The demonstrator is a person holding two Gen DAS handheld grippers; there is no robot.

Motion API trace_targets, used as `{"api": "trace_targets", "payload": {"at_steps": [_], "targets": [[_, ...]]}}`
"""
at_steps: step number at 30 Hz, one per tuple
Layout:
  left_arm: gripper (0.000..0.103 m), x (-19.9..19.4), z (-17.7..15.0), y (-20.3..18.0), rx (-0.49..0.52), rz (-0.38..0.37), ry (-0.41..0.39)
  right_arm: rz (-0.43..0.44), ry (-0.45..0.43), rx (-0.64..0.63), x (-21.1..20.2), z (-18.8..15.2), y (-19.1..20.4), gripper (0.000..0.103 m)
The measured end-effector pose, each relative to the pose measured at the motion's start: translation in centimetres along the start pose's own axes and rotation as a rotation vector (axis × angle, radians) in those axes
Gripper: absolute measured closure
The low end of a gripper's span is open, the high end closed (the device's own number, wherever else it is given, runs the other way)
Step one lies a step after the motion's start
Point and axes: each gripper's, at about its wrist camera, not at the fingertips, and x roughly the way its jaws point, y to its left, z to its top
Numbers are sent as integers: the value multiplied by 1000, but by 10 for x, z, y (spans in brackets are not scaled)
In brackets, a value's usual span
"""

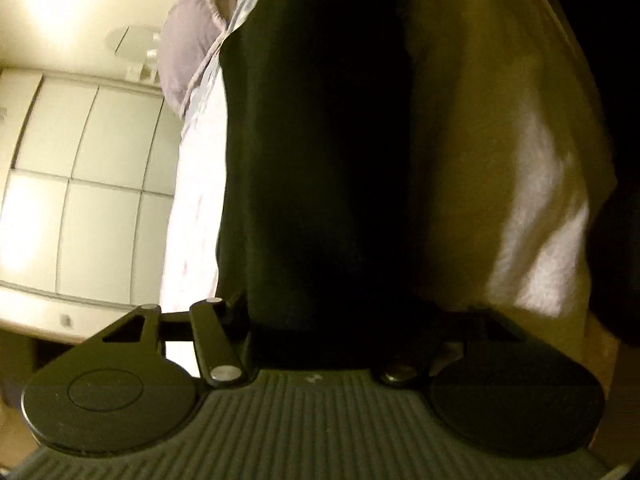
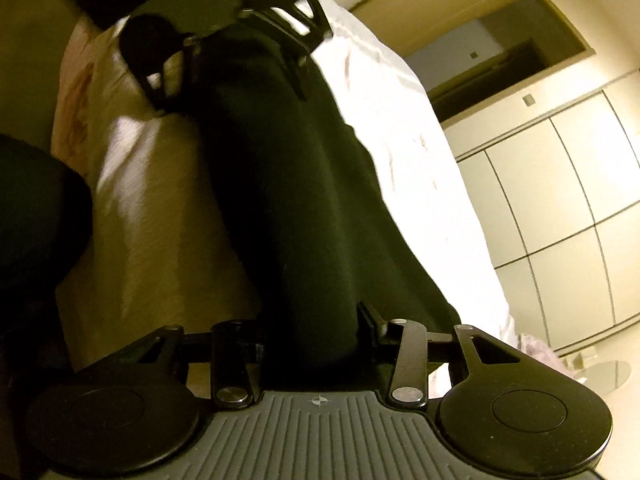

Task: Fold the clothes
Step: 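Grasp the folded jacket edge with both grippers and lift it, then carry the hanging jacket with both grippers toward the folded jeans stack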

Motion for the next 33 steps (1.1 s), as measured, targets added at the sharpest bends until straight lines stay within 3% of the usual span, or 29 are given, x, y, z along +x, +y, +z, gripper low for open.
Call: {"api": "trace_targets", "payload": {"at_steps": [4,15,20,26,33], "targets": [[52,1,-2,5,-18,-14,-9,-30,-3,-52,7,0,18,43],[50,13,0,4,1,5,-11,-62,-13,-108,45,2,3,43],[41,21,-1,0,29,49,-23,-77,-18,-134,62,4,-3,61],[35,40,-5,16,37,16,-19,-35,-82,-79,54,8,-20,65],[57,52,-1,34,79,-81,-25,62,-135,-8,45,-7,-40,65]]}}
